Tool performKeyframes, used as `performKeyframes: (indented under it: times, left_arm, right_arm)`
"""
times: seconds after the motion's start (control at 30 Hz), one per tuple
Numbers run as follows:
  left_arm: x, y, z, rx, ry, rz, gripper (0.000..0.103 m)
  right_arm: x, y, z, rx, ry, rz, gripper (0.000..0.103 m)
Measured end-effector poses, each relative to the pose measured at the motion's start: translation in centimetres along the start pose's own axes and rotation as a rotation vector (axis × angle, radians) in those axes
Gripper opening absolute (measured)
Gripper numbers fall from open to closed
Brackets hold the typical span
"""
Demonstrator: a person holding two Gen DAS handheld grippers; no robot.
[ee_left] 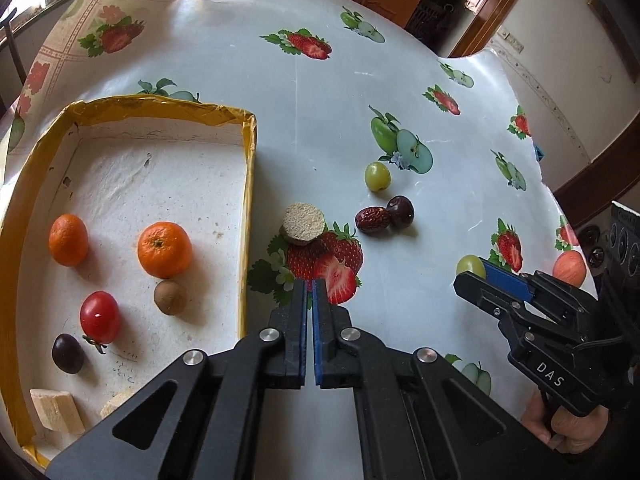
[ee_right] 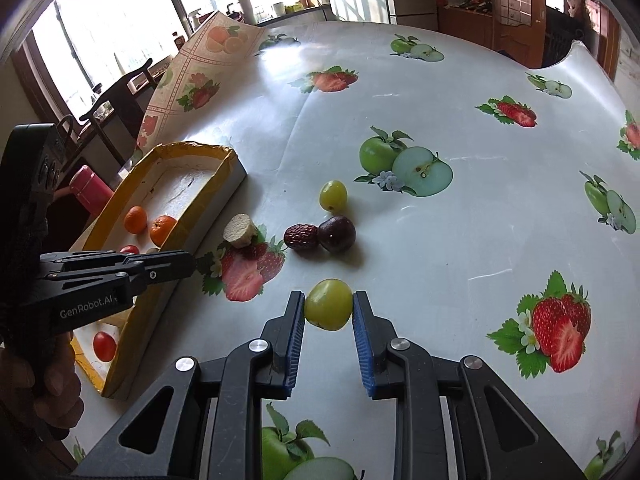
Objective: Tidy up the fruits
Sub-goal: 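Grasp a round pale slice with the left gripper while the right gripper grasps a green grape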
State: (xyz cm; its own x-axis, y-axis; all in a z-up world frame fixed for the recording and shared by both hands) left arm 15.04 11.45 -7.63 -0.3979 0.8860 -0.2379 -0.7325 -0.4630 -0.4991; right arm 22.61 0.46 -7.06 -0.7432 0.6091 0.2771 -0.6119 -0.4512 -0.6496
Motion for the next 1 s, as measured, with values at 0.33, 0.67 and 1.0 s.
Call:
performKeyframes:
  times: [0.33,0.67,1.0]
  left_arm:
    - [0.0,-0.7,-3.9,0.055,-0.071,0.009,0.015]
    - [-1.5,-3.1,-7.5,0.043,-0.232,-0.164,0.016]
    - [-1.0,-1.6,-5.3,0.053,-0.039,-0.038,0.005]
  right_arm:
    - [1.4,0.8,1.9,-0.003,-0.012,0.000,0.024]
    - [1.7,1.0,3.5,-0.011,-0.014,0.003,0.024]
    - [1.5,-1.1,6.6,-0.067,-0.019,-0.010,0.024]
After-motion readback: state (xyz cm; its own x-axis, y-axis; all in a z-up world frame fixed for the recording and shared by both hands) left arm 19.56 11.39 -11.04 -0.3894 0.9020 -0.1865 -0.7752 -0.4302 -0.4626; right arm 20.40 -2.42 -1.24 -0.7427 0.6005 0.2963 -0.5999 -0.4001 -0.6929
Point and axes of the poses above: each gripper's, at about its wrist camera, not at the fingertips, and z roughly against the way its jaws point, x to its left, y to its underside, the point moved 10 cm from there along -z, roughly the way its jaws point, and after that the axes turned 5 degrees about -x, right-handed, at the moved point
